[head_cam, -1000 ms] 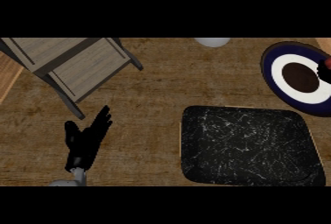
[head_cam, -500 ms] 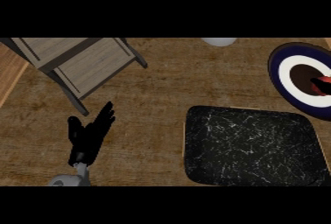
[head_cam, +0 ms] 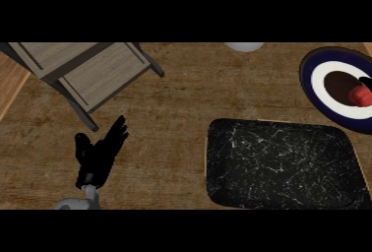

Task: Pick the bell pepper from the tray and place it in the plate

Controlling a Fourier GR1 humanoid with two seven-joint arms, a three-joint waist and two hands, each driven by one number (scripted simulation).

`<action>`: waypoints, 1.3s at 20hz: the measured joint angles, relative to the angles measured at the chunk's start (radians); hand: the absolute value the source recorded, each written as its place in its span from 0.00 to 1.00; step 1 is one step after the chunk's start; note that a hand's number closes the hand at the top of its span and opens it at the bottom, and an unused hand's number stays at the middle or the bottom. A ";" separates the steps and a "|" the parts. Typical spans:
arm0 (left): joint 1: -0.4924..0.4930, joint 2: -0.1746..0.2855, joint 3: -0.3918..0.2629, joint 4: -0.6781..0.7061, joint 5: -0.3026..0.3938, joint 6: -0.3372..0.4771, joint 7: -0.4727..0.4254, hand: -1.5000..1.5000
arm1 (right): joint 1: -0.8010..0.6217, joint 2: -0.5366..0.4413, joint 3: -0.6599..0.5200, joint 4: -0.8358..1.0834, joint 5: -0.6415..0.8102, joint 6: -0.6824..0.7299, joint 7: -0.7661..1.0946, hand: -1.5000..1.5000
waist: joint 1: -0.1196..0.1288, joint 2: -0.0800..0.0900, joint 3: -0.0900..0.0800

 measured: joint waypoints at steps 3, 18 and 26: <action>0.013 0.003 0.001 -0.009 -0.001 0.000 -0.004 0.50 | 0.022 -0.026 -0.052 0.027 -0.049 0.070 -0.038 0.00 | -0.006 -0.003 -0.001; 0.008 0.009 0.031 0.007 0.009 0.002 0.011 0.50 | 0.253 -0.087 -0.058 0.106 -0.083 0.551 -0.228 0.00 | -0.043 -0.021 -0.005; 0.038 0.010 0.033 -0.012 0.003 -0.002 -0.002 0.50 | 0.346 -0.059 -0.007 0.116 -0.040 0.538 -0.306 0.00 | -0.048 -0.026 -0.006</action>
